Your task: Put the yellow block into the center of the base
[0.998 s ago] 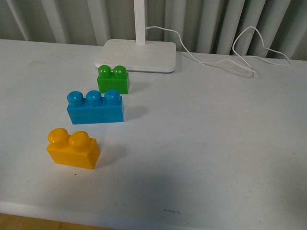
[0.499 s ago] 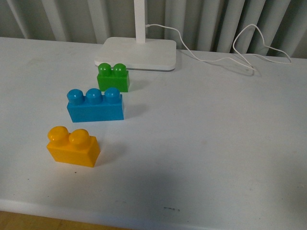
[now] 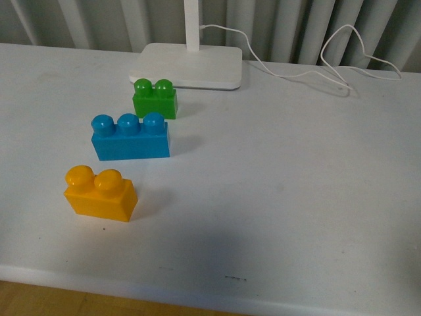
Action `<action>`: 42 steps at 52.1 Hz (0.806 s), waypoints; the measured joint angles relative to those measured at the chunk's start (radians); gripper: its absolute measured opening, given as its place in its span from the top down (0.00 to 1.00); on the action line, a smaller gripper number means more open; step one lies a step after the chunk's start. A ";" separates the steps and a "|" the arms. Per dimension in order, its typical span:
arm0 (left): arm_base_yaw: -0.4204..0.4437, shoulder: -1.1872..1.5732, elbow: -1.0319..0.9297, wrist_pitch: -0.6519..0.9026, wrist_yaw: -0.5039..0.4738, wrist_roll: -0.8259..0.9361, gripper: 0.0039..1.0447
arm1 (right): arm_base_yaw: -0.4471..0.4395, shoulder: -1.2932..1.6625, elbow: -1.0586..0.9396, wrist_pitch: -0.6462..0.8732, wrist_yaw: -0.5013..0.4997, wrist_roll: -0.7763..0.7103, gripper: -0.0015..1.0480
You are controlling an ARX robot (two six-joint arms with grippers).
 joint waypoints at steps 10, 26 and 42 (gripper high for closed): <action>0.000 0.000 0.000 0.000 0.000 0.000 0.06 | -0.092 0.342 0.156 -0.004 -0.069 0.018 0.09; 0.000 0.000 0.000 0.000 0.000 0.000 0.06 | -0.124 0.955 0.470 0.011 -0.031 -0.115 0.09; 0.000 0.000 0.000 0.000 0.000 0.000 0.06 | -0.132 1.367 0.748 -0.004 0.016 -0.188 0.09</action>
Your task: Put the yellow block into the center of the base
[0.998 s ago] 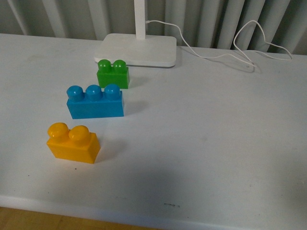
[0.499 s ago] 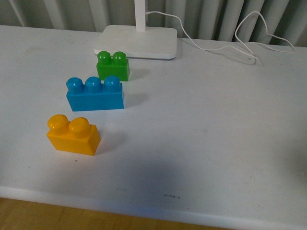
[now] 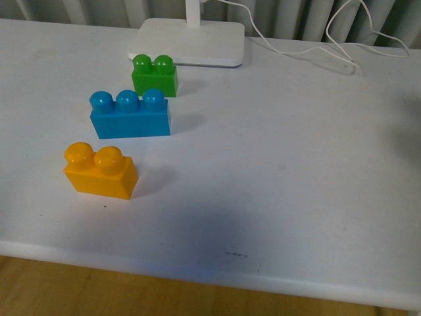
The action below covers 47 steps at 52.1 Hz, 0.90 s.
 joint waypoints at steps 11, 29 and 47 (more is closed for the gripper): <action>0.000 0.000 0.000 0.000 0.000 0.000 0.06 | -0.032 0.166 0.114 -0.012 0.066 -0.045 0.09; 0.000 0.000 0.000 0.000 0.000 0.000 0.06 | -0.157 0.270 0.229 -0.105 0.058 -0.064 0.09; 0.000 0.000 0.000 0.000 0.000 0.000 0.06 | -0.194 0.345 0.252 -0.126 -0.013 -0.015 0.09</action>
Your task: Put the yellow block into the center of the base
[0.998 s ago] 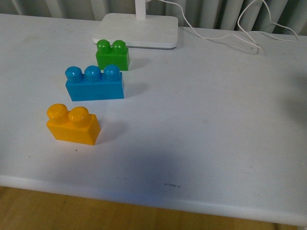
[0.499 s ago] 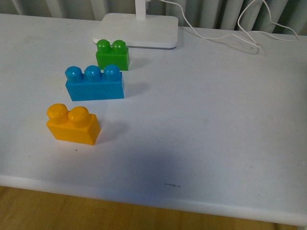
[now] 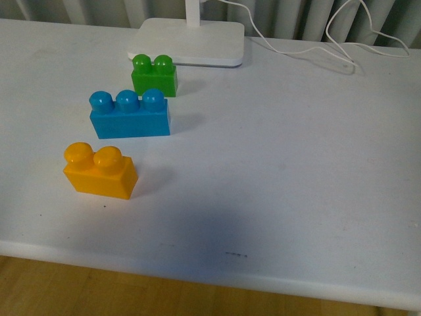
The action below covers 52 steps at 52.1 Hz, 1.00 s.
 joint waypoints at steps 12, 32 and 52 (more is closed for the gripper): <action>0.000 0.000 0.000 0.000 0.000 0.000 0.06 | 0.008 0.007 -0.009 0.008 -0.017 0.005 0.09; 0.000 0.000 0.000 0.000 0.000 0.000 0.06 | 0.120 -0.032 -0.114 0.088 -0.028 0.082 0.09; 0.000 0.000 0.000 0.000 0.000 0.000 0.06 | 0.438 -0.048 -0.178 0.156 0.051 0.478 0.08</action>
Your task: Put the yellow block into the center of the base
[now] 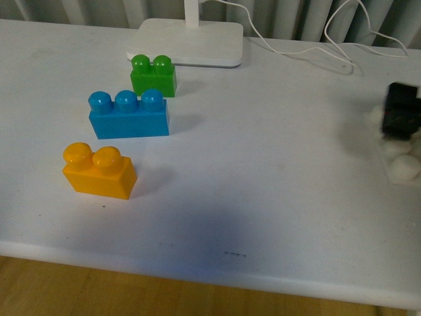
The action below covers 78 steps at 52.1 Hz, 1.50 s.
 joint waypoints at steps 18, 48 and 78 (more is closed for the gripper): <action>0.000 0.000 0.000 0.000 0.000 0.000 0.06 | 0.266 0.066 0.072 -0.014 0.083 0.203 0.08; 0.000 0.000 0.000 0.000 0.000 0.000 0.06 | 0.418 0.134 0.194 -0.102 0.172 0.420 0.08; 0.000 0.000 0.000 0.000 0.000 0.000 0.06 | 0.456 0.187 0.284 -0.148 0.231 0.492 0.08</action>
